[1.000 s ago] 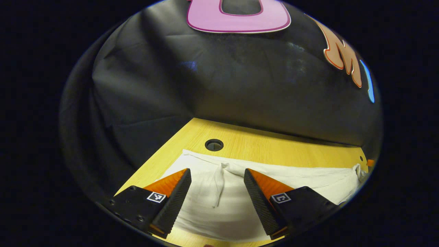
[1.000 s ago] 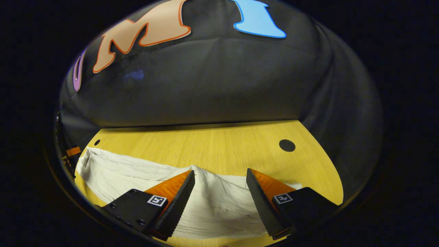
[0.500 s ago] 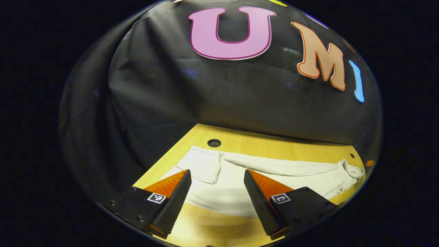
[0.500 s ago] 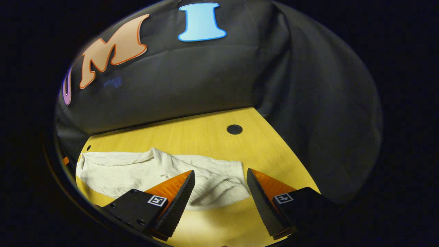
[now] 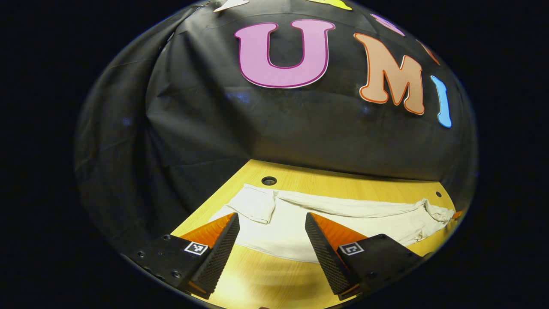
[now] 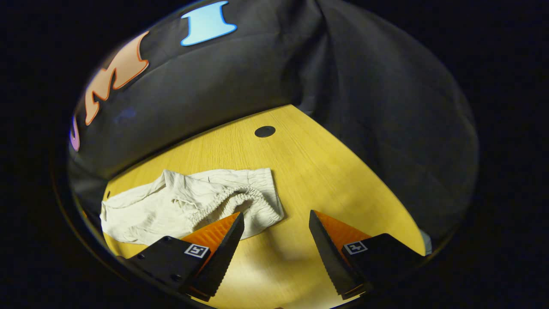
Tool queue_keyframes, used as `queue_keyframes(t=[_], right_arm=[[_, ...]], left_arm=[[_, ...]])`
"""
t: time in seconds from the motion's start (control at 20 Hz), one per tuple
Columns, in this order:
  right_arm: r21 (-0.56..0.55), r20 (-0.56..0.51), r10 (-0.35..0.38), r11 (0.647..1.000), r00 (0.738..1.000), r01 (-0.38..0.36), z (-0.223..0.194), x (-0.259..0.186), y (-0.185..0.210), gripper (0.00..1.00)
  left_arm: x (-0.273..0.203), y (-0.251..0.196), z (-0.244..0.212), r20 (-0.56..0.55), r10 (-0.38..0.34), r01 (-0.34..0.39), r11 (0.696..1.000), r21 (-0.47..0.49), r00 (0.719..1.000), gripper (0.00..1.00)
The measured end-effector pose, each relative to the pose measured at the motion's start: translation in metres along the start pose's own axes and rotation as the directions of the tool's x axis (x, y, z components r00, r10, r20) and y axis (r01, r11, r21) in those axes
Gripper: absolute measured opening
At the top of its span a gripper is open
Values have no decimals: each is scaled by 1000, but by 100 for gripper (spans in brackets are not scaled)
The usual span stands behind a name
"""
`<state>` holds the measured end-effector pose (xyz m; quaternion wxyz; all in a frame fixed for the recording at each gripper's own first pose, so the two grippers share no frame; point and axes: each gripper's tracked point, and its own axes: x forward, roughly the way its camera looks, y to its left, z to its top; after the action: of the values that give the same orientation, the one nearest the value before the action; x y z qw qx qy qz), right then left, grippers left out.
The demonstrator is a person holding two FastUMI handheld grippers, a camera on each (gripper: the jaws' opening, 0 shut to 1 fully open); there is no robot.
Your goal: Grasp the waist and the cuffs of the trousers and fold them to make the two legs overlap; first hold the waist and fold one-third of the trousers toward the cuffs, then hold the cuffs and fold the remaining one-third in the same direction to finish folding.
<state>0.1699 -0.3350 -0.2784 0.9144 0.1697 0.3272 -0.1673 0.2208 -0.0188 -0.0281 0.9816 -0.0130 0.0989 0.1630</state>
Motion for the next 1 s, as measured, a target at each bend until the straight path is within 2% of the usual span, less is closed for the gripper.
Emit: queue_keyframes(t=[0.1,0.25,0.3,0.35,0.4,0.45,0.55,0.6,0.7,0.85,1.0], right_arm=[[59,-9,26,998,1000,-25,-5,10,6,98],[76,2,36,996,999,-37,-5,16,13,95],[78,1,44,996,999,-44,-5,18,17,87],[83,-5,58,995,998,-58,-8,20,22,94],[90,-13,67,994,998,-66,-10,22,26,84],[93,-12,61,994,998,-59,-11,25,24,80],[126,-22,81,989,996,-77,-14,25,27,77],[145,-22,80,987,997,-76,-12,25,27,51],[171,17,84,982,996,-85,-3,26,33,31],[157,88,100,981,991,-113,16,15,44,21],[145,133,108,981,985,-127,33,-6,51,17]], left_arm=[[-3,-3,1,2,11,-11,1000,-3,1000,94],[-5,-8,4,12,25,-25,999,22,1000,95],[-6,-9,3,9,29,-29,999,32,1000,94],[-5,-11,2,4,29,-29,999,37,1000,94],[-5,-12,2,4,27,-27,999,36,1000,95],[-6,-13,3,7,25,-25,999,33,1000,95],[-9,-18,1,5,14,-14,999,33,1000,94],[-10,-24,0,3,11,-11,999,41,1000,94],[-6,-32,1,2,-1,1,999,48,1000,94],[-8,-32,-1,-4,-24,24,999,43,1000,94],[-6,-34,-2,-9,-45,46,999,22,999,94]])
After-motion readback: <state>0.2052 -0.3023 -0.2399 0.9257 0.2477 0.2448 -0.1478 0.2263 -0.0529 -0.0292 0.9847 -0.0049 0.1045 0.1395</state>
